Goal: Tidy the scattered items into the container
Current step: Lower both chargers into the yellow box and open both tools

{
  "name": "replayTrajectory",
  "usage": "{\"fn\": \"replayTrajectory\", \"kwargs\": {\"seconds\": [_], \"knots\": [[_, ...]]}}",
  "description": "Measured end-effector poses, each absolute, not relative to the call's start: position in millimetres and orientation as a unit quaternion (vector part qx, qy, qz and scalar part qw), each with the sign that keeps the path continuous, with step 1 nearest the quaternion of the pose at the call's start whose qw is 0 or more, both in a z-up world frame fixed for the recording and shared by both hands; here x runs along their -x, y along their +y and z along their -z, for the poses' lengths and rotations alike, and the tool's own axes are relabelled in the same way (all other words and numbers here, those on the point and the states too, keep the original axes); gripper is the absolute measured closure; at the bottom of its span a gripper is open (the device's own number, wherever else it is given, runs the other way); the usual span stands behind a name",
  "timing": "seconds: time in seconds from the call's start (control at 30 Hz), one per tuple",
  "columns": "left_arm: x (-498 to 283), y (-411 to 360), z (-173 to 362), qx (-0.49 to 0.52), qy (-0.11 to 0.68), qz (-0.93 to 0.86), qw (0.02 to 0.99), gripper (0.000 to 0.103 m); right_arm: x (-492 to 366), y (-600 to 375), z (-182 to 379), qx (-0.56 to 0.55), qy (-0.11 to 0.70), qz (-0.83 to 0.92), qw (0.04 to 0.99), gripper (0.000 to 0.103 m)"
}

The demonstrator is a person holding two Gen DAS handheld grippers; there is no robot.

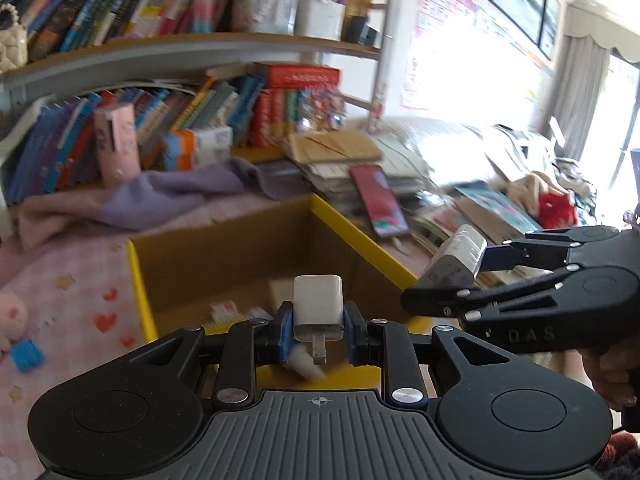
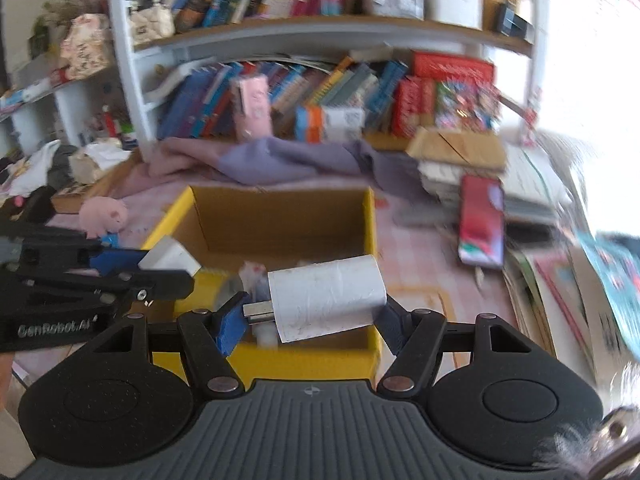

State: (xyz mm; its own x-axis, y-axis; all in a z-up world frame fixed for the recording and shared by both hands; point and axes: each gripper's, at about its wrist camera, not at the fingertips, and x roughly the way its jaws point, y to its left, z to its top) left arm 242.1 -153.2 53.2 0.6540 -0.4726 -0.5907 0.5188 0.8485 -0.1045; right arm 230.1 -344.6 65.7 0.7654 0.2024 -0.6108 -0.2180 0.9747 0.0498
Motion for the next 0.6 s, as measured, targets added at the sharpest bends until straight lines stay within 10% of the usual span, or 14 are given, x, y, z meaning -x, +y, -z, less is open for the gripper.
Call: {"fn": "replayTrajectory", "kwargs": {"seconds": [0.6], "knots": [[-378.6,-180.8,10.8,-0.179,0.424,0.230,0.857,0.079,-405.7,-270.5,17.7,0.241,0.422,-0.226,0.844,0.038]]}}
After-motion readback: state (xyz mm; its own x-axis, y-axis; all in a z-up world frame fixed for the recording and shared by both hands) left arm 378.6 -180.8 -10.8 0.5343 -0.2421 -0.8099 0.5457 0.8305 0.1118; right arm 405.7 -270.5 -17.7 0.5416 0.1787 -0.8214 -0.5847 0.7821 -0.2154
